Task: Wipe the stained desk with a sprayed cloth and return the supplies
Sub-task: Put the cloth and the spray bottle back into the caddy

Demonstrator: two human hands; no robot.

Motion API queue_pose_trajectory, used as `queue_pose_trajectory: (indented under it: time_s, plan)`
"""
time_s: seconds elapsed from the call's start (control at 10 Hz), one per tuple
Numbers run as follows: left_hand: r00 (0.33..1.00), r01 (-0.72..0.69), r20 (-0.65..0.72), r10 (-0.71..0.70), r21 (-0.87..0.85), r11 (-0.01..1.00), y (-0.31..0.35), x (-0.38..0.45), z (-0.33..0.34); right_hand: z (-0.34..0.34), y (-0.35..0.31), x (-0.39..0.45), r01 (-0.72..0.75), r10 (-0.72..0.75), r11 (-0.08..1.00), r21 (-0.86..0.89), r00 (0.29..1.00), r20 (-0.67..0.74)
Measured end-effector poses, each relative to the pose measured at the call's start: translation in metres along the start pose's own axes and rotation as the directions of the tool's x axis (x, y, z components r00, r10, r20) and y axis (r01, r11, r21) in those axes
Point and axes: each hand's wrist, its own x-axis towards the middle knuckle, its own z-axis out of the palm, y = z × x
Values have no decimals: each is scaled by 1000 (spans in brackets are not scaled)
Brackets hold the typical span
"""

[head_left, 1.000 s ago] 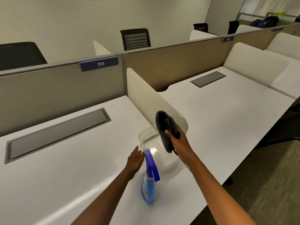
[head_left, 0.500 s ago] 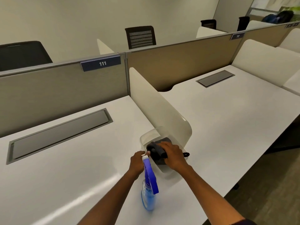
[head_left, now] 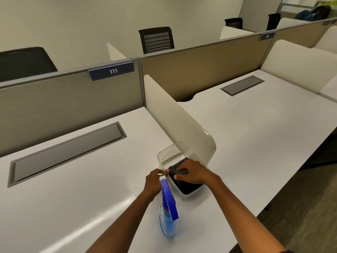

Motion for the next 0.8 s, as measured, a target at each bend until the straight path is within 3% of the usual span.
queue_pose_trajectory:
  time_s: [0.1, 0.3, 0.4, 0.5, 0.6, 0.7, 0.8]
  plan:
    - [1000, 7, -4, -7, -18, 1000, -4, 0, 2, 8, -4, 0, -9, 9, 999, 33, 1000, -8]
    - [993, 118, 5, -118, -27, 993, -2, -5, 6, 40, 0, 5, -103, 84, 981, -164, 989, -120]
    - [984, 179, 10, -178, -80, 981, 0, -7, 4, 37, -1, 4, -91, 76, 990, -111, 988, -134]
    - [992, 122, 31, -121, -47, 991, 6, -13, 3, 22, -5, -10, -35, 47, 993, 109, 993, -111]
    - [994, 33, 103, -31, -18, 999, 21, -26, 3, 9, -11, -37, 56, -46, 902, 428, 998, -33]
    - [986, 138, 99, -131, -71, 988, 25, -30, 7, 6, -18, -67, 76, -146, 835, 545, 986, 86]
    - [978, 195, 87, -192, -29, 980, 19, -26, 8, 14, -27, -86, 82, -203, 837, 541, 965, 168]
